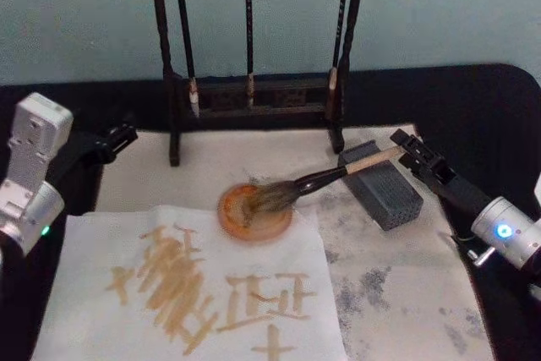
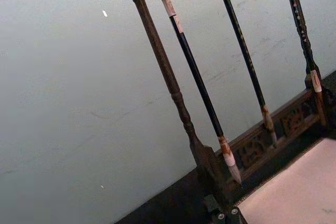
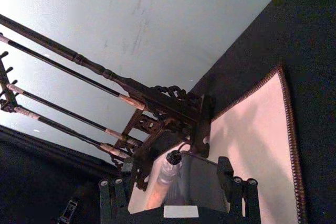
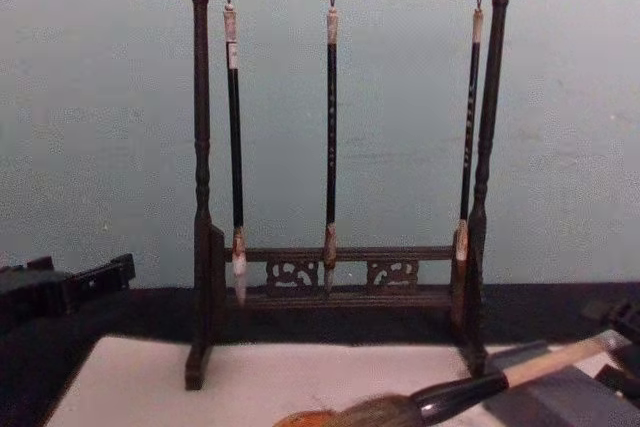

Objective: Pick up the brush from the inkstone, write on the paper, then place the brush back to its original position.

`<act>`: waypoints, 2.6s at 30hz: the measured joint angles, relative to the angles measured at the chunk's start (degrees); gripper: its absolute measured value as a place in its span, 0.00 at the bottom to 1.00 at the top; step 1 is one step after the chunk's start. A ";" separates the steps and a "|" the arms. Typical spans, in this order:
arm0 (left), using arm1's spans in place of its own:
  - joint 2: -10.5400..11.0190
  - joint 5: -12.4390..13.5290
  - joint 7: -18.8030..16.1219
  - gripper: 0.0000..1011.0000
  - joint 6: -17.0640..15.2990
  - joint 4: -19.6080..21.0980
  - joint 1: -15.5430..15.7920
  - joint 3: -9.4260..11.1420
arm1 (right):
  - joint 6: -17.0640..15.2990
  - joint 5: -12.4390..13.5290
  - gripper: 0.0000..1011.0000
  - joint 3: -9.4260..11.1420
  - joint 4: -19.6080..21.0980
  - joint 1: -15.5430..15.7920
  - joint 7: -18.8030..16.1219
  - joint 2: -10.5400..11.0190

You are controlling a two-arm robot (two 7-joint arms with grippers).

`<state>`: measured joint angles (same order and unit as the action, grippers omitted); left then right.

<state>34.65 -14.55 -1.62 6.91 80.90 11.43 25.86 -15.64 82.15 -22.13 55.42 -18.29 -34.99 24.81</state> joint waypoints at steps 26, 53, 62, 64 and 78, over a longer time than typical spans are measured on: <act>0.00 0.00 0.00 0.99 0.00 0.00 0.00 0.00 | 0.41 0.67 1.00 -1.94 -1.14 -1.36 -1.10 0.04; 0.00 0.00 0.00 0.99 0.00 0.00 0.00 0.00 | 0.40 0.60 0.29 -1.79 -1.03 -1.24 -0.94 0.04; 0.00 0.00 0.00 0.99 0.00 0.00 0.00 0.00 | 0.40 0.61 0.21 -1.80 -1.00 -1.24 -0.96 0.03; 0.00 0.00 0.00 0.99 0.00 0.00 0.00 0.00 | 0.40 0.61 0.20 -1.80 -1.00 -1.24 -0.96 0.03; 0.00 0.00 0.00 0.99 0.00 0.00 0.00 0.00 | 0.45 0.64 0.19 -1.77 -0.96 -1.18 -0.87 0.06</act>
<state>34.65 -14.55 -1.62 6.91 80.90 11.43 25.86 -15.19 82.79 -23.90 54.46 -19.47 -35.86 24.87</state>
